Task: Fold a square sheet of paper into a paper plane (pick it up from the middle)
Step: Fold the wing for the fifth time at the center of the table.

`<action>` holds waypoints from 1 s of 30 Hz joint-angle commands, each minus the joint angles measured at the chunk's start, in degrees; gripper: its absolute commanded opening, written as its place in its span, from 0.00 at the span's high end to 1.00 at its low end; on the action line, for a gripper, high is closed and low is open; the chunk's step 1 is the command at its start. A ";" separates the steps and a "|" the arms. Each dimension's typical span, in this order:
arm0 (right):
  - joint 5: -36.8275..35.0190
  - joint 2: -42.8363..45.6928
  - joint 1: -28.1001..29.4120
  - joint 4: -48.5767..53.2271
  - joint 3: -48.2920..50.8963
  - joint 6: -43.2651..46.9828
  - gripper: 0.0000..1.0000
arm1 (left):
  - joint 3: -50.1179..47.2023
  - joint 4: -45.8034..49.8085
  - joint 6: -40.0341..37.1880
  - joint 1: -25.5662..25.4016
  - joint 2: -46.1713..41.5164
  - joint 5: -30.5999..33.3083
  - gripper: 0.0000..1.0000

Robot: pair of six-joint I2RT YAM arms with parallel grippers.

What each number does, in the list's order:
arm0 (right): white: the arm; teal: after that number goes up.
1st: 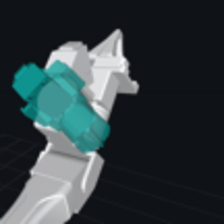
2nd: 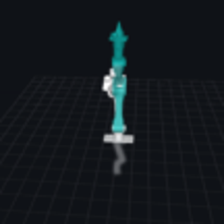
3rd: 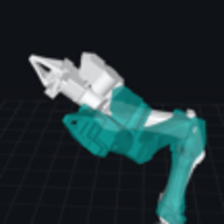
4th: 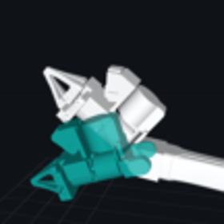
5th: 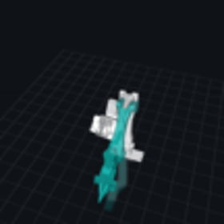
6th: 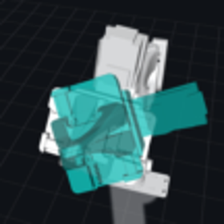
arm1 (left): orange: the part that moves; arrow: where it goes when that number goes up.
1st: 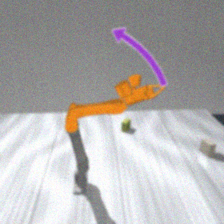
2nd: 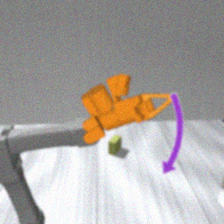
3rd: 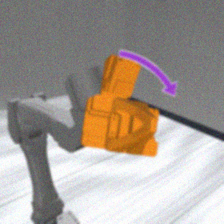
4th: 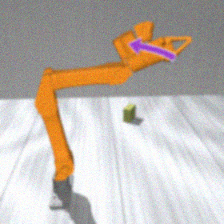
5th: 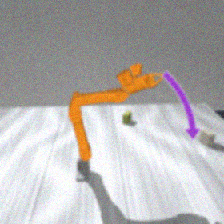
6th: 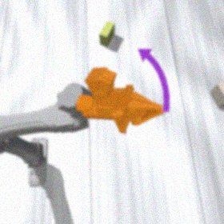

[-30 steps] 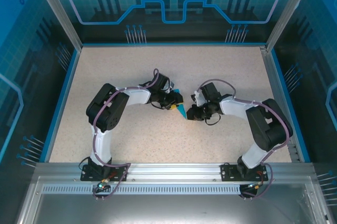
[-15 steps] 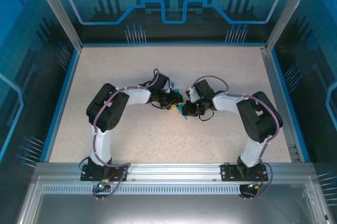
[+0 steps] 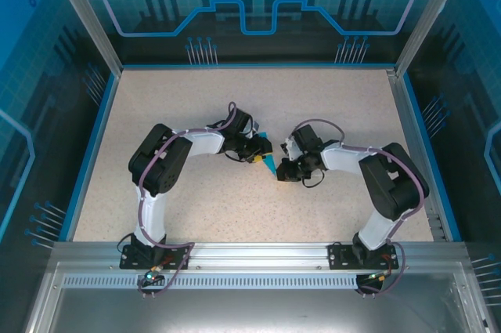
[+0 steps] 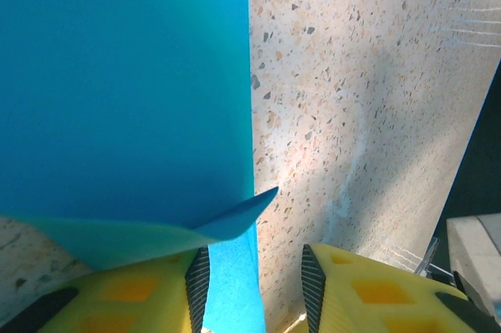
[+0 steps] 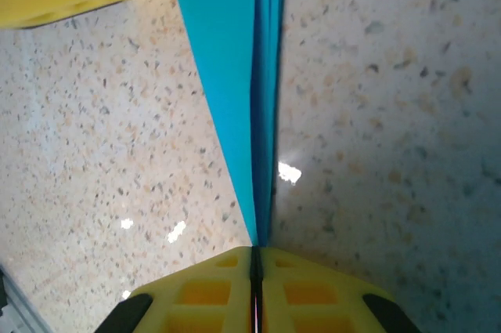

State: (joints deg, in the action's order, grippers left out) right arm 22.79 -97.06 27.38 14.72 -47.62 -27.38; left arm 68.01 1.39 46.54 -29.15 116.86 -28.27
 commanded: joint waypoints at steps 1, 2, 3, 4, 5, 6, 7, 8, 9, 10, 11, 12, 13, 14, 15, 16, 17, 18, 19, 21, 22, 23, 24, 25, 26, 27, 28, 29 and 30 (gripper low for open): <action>1.71 2.48 0.57 1.11 -2.08 0.15 0.90 | -0.06 3.07 -0.31 -0.03 2.80 2.61 0.60; 1.99 2.50 0.74 -0.36 -2.46 -0.43 0.90 | 0.01 3.10 -0.28 -0.03 2.76 2.68 0.60; 1.88 2.28 0.90 -1.48 -2.42 -0.96 0.90 | 0.00 3.10 -0.25 0.02 2.80 2.62 0.60; 1.51 1.80 1.10 -2.56 -4.42 -1.40 0.90 | -0.03 3.10 -0.31 0.01 2.85 2.54 0.60; 1.16 1.16 1.23 -3.64 -4.95 -1.81 0.90 | -0.01 3.03 -0.20 -0.03 2.85 2.49 0.60; 0.83 0.24 1.27 -4.42 -5.30 -2.25 0.90 | -0.04 2.96 -0.14 0.01 2.91 2.42 0.60; 0.68 -0.76 1.31 -5.13 -5.70 -2.77 0.90 | 0.02 2.92 -0.03 0.03 2.89 2.27 0.60; 0.76 -1.83 1.35 -5.96 -5.95 -3.16 0.90 | 0.02 2.85 0.04 0.00 2.87 2.19 0.60; 0.69 -2.80 1.45 -6.44 -6.13 -3.53 0.90 | 0.01 2.83 0.20 -0.03 2.89 2.25 0.60; 0.55 -3.70 1.50 -6.90 -6.31 -3.85 0.90 | 0.01 2.99 0.21 -0.01 2.92 2.09 0.60; 0.35 -4.44 1.61 -7.13 -6.40 -4.13 0.90 | 0.02 2.81 0.34 -0.02 2.93 2.10 0.60; 0.18 -4.91 1.69 -7.23 -6.42 -4.17 0.90 | -0.02 2.68 0.67 -0.03 2.94 2.03 0.60; -0.07 -5.51 1.71 -7.40 -6.36 -4.35 0.91 | -0.15 2.13 1.06 -0.03 2.88 1.77 0.60; -0.18 -5.97 1.70 -7.33 -6.22 -4.35 0.91 | -0.24 1.65 1.51 -0.03 2.92 1.49 0.60; -0.47 -6.29 1.72 -7.18 -5.97 -4.29 0.91 | -0.29 1.38 1.78 -0.03 2.88 1.35 0.60; -1.10 -6.75 1.71 -6.85 -5.63 -4.19 0.91 | -0.25 1.25 2.01 -0.02 2.84 1.25 0.60; -1.65 -7.07 1.71 -6.44 -5.16 -3.98 0.92 | -0.16 1.00 2.08 -0.03 2.80 1.02 0.60; -2.21 -7.26 1.72 -6.14 -4.79 -3.79 0.92 | -0.09 0.79 2.16 -0.03 2.68 0.79 0.60; -2.82 -7.57 1.63 -5.86 -4.15 -3.52 0.92 | -0.05 0.69 2.02 0.10 2.48 0.65 0.60; -3.77 -8.13 1.46 -4.91 -3.38 -3.13 0.92 | 0.58 0.86 1.26 0.20 2.19 0.14 0.60; -4.27 -8.23 1.23 -4.55 -3.10 -2.91 0.92 | 1.15 1.06 0.53 0.35 2.03 -0.36 0.60; -4.87 -8.39 1.19 -4.03 -3.10 -2.70 0.92 | 1.70 1.41 -0.49 0.53 1.82 -0.80 0.60; -4.94 -8.56 0.97 -3.78 -1.64 -2.63 0.93 | 2.15 1.55 -1.38 0.73 1.48 -1.23 0.60; -4.83 -8.69 0.68 -3.73 -1.19 -2.62 0.93 | 2.78 1.44 -2.64 0.99 1.07 -2.18 0.60; -4.80 -8.79 0.47 -3.65 -0.79 -2.68 0.93 | 3.29 1.44 -4.00 1.31 0.41 -3.02 0.60; -4.69 -8.86 0.32 -3.66 -0.64 -2.80 0.93 | 3.44 1.30 -4.86 1.58 -0.35 -3.54 0.59; -4.53 -8.94 0.17 -3.73 -0.44 -2.74 0.93 | 3.54 0.91 -6.24 1.94 -1.37 -3.87 0.59; -4.35 -8.98 0.05 -3.73 -0.34 -2.83 0.93 | 3.46 1.01 -7.68 2.27 -2.51 -3.82 0.59; -4.35 -8.92 0.03 -3.87 -0.30 -2.89 0.93 | 3.46 1.19 -9.01 2.50 -3.28 -3.50 0.58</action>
State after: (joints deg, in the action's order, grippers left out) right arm 21.67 -103.61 27.90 5.30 -50.94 -30.83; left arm 69.71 1.83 43.03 -28.21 116.86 -30.44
